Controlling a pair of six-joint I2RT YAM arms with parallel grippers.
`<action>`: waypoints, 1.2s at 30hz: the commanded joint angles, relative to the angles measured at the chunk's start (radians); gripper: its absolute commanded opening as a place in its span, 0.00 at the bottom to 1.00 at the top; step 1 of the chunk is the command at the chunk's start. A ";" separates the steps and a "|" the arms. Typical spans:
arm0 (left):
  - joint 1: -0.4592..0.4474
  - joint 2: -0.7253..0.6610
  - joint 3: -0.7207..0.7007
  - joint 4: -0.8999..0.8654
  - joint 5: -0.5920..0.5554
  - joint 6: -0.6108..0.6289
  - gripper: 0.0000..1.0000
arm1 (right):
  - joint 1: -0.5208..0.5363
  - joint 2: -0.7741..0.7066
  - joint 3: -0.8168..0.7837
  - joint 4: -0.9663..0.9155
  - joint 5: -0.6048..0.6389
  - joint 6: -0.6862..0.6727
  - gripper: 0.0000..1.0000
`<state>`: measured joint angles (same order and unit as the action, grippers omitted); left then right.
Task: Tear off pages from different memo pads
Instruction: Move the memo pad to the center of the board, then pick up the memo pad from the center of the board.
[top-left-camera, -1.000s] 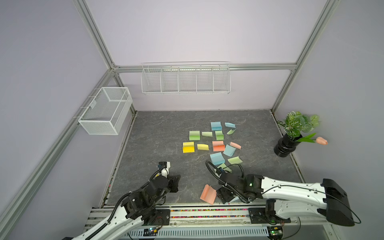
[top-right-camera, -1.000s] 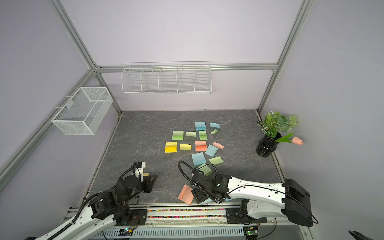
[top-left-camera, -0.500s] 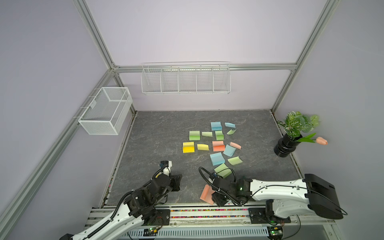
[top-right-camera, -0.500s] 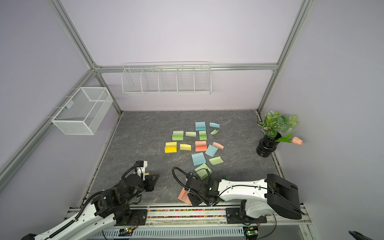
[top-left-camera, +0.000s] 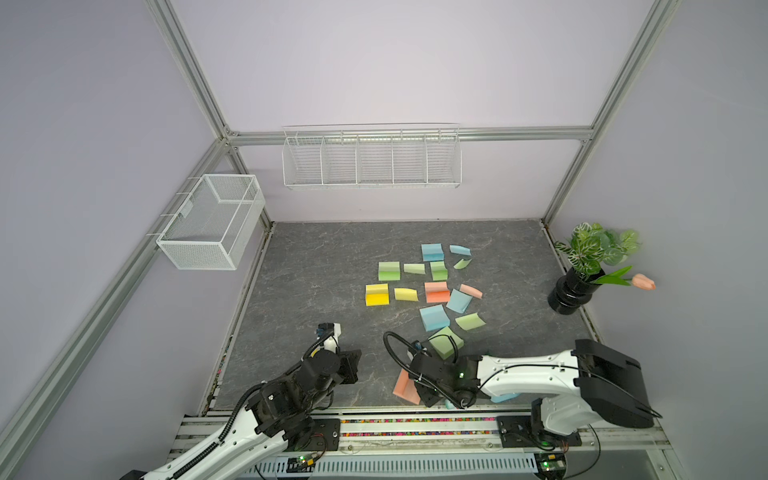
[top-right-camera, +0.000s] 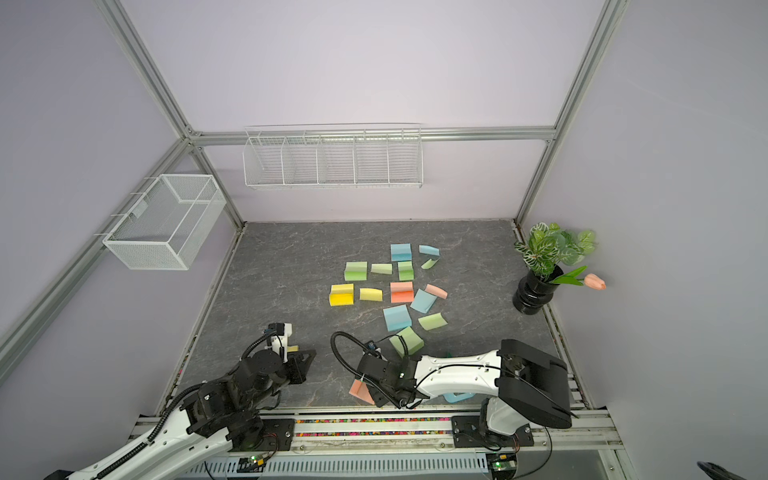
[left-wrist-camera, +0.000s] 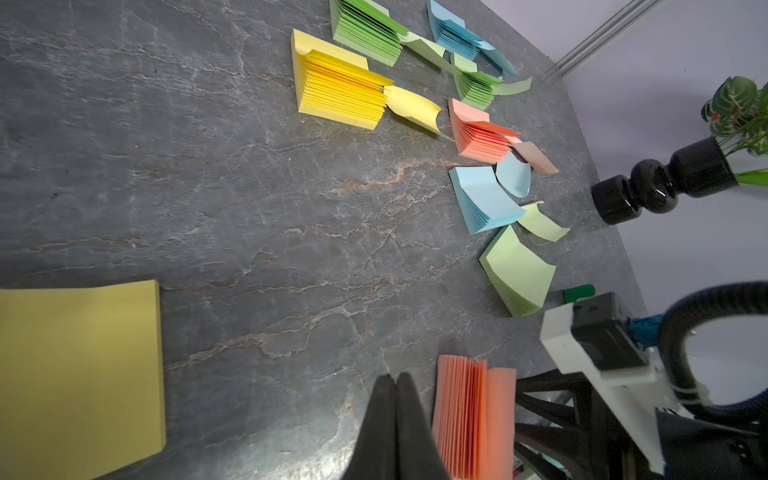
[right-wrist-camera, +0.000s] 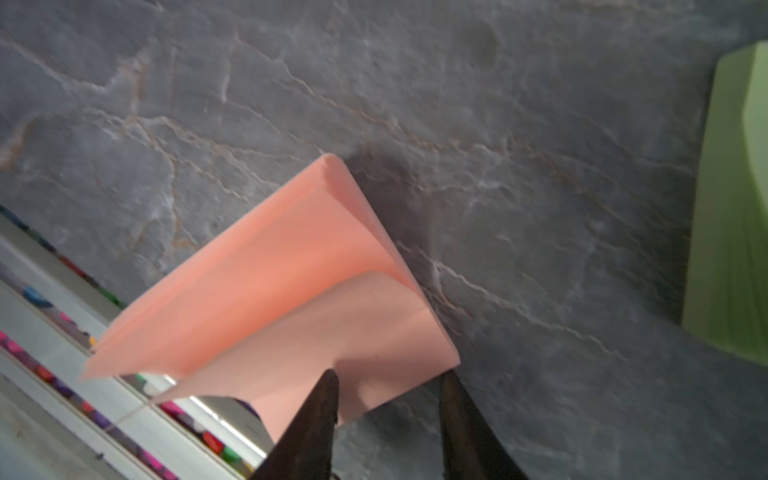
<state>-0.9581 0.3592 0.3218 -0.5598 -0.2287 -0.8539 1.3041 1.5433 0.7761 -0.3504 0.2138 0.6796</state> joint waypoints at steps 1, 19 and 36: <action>-0.004 -0.023 0.018 -0.047 -0.040 -0.013 0.06 | -0.014 0.054 0.037 -0.029 0.068 -0.071 0.35; -0.004 0.082 -0.026 0.139 0.102 0.012 0.06 | -0.238 0.080 0.236 -0.058 -0.074 -0.448 0.45; -0.004 0.205 -0.028 0.233 0.271 0.082 0.08 | -0.114 -0.218 0.135 -0.287 -0.116 -0.413 0.66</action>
<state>-0.9588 0.5694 0.3046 -0.3492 0.0292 -0.7830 1.1656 1.2972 0.9203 -0.6231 0.1223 0.2626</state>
